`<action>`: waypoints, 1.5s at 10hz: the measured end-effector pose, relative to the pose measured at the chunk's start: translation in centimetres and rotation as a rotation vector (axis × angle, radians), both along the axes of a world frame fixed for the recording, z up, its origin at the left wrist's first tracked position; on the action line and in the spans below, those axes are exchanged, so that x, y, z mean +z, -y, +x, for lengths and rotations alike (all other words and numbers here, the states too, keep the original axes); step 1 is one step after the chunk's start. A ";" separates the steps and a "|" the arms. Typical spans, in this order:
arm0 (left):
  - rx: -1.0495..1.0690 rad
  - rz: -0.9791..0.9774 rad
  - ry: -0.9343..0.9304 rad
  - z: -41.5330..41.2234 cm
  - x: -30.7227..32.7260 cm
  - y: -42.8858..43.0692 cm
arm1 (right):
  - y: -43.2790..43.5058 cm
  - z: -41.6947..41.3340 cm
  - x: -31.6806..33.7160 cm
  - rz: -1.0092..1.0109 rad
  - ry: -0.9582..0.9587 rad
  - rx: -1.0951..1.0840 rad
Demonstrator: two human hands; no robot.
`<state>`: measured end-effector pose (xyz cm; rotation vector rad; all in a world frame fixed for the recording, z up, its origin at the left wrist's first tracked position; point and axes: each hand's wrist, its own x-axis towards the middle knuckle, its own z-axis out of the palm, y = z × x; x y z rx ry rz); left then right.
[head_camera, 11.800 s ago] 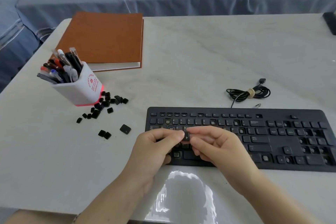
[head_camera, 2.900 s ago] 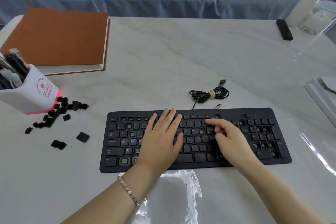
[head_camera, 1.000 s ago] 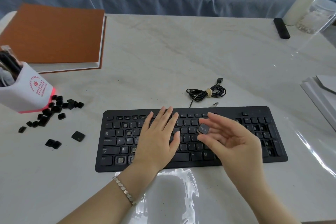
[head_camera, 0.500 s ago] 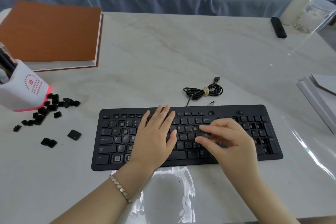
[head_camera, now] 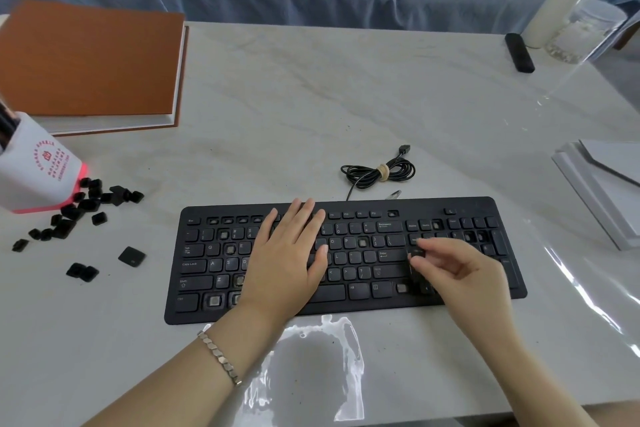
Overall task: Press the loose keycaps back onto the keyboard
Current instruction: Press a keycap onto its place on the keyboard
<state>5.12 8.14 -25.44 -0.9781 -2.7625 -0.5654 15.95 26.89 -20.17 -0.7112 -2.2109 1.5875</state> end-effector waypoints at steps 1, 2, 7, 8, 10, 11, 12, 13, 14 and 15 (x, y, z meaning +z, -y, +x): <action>-0.004 -0.008 -0.005 0.0 0.0 0.0 | -1.8 -0.6 -0.2 0.102 -0.005 -0.017; -0.003 -0.007 -0.001 0.0 -0.1 0.0 | -4.6 -1.6 -0.9 0.151 0.014 -0.036; 0.004 0.003 -0.006 0.0 0.1 -0.1 | -8.9 -3.7 -1.7 0.312 0.220 0.190; 0.004 0.001 -0.007 0.0 0.1 0.0 | -9.1 -4.1 -1.8 0.330 0.240 0.205; 0.003 -0.011 -0.001 0.0 0.0 -0.1 | -8.8 -4.7 -0.7 0.480 0.353 0.295; 0.007 -0.006 -0.008 0.0 0.0 0.0 | -8.5 -4.6 -0.4 0.542 0.374 0.310; 0.008 -0.004 -0.012 0.0 0.0 -0.1 | -7.9 -4.0 0.1 0.525 0.328 0.241; 0.003 -0.006 -0.021 -0.1 0.0 -0.2 | -7.5 -3.5 0.2 0.359 0.257 0.080; 0.002 -0.004 -0.026 -0.1 0.0 -0.1 | -7.2 -3.3 0.4 0.238 0.241 0.028; 0.004 -0.003 -0.028 0.0 0.0 -0.1 | -6.7 -2.9 1.0 0.092 0.211 0.069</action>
